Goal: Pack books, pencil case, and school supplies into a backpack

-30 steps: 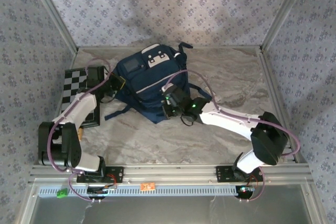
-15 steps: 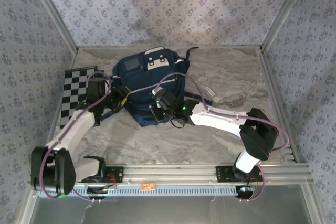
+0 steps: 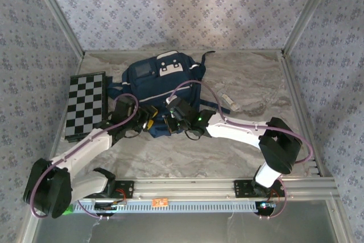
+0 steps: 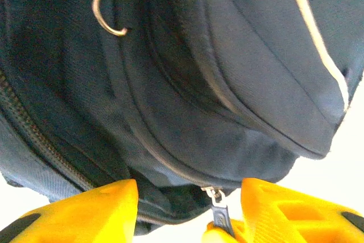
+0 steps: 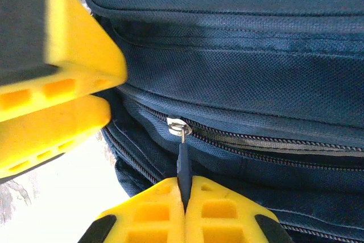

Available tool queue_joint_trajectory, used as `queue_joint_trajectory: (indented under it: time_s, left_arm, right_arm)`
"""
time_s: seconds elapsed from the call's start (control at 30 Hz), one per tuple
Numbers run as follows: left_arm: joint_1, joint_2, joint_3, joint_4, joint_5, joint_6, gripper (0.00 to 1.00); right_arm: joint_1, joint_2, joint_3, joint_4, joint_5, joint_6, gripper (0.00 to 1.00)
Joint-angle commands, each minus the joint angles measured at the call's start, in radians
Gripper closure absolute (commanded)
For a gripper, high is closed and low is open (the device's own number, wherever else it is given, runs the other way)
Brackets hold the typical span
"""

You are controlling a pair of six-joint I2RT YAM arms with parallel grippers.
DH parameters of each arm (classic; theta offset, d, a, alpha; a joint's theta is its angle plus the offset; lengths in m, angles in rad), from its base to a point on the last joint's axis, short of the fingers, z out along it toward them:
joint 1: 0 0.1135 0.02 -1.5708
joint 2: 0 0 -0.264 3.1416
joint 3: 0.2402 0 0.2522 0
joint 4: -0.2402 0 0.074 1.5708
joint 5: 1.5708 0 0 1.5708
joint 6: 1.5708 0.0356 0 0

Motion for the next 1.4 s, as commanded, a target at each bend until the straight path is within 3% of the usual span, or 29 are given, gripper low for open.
queue_joint_trajectory:
  time_s: [0.0, 0.3, 0.47, 0.67, 1.07, 1.23, 1.37]
  left_arm:
    - [-0.006, 0.035, 0.042, 0.026, -0.089, -0.062, 0.51]
    - [-0.028, 0.125, 0.06, 0.046, -0.161, -0.103, 0.63]
    - [-0.021, 0.121, 0.11, -0.044, -0.224, -0.043, 0.81]
    - [0.019, 0.082, 0.116, -0.089, -0.218, 0.024, 1.0]
    - [0.152, -0.02, 0.179, -0.239, -0.173, 0.263, 1.0]
    - [0.269, 0.021, 0.227, -0.221, -0.052, 0.368, 1.0]
    - [0.312, 0.109, 0.322, -0.203, 0.006, 0.492, 0.99]
  right_arm:
    - [0.002, -0.014, -0.01, 0.043, 0.007, 0.014, 1.0]
    - [0.002, 0.008, -0.002, 0.064, 0.002, -0.001, 1.0]
    - [0.002, -0.008, -0.006, 0.027, 0.055, -0.034, 1.0]
    - [-0.002, -0.062, -0.053, -0.022, 0.113, -0.09, 1.0]
    - [-0.151, -0.192, -0.127, -0.139, 0.197, -0.173, 1.0]
    - [-0.129, -0.199, -0.117, -0.138, 0.163, -0.22, 1.0]
    - [-0.043, -0.16, -0.085, -0.073, 0.07, -0.187, 1.0]
